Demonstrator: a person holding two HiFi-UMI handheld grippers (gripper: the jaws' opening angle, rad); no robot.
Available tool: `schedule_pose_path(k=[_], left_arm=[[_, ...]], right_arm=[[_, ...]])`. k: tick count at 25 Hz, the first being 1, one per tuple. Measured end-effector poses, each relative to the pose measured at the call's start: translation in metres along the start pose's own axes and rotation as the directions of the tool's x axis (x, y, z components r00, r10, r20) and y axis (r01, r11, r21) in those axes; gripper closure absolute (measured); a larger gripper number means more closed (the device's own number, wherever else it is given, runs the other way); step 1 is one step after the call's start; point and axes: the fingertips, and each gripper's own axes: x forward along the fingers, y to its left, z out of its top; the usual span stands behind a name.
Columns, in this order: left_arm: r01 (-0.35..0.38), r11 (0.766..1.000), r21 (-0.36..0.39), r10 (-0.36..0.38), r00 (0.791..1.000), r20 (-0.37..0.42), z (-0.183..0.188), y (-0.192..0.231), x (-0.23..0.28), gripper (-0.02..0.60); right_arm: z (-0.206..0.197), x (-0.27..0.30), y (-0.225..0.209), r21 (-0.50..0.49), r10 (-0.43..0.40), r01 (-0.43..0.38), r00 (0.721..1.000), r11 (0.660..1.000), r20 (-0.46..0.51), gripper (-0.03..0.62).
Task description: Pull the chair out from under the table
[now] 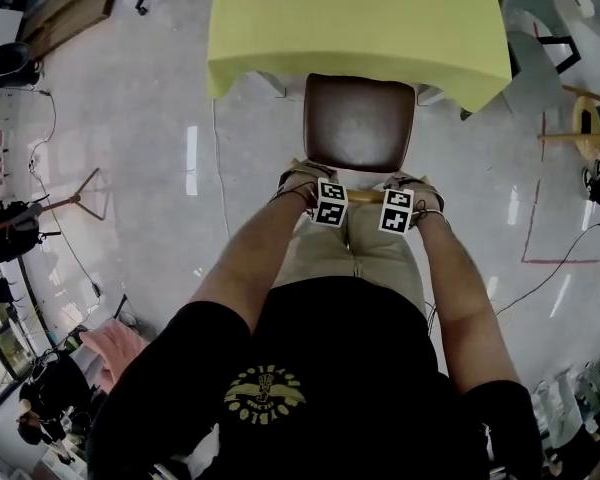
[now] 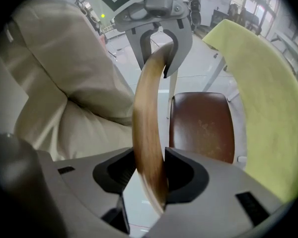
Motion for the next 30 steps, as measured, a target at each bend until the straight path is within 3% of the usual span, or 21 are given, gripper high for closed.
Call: schedule_pose_path(k=[20, 25, 30], left_arm=[[0.029, 0.998, -0.063, -0.029, 1.0, -0.009, 0.002, -0.038, 0.003, 0.436], [0.068, 0.983, -0.173, -0.059, 0.997, 0.057, 0.005, -0.038, -0.002, 0.412], [0.122, 0.935, -0.334, -0.08, 0.987, 0.137, 0.007, -0.033, -0.012, 0.382]], right_arm=[[0.011, 0.003, 0.036, -0.006, 0.053, -0.053, 0.998, 0.999, 0.032, 0.422], [0.017, -0.002, 0.037, 0.043, 0.099, -0.104, 0.989, 0.994, 0.113, 0.414], [0.021, -0.015, 0.031, 0.21, 0.117, -0.168, 0.965, 0.963, 0.235, 0.405]])
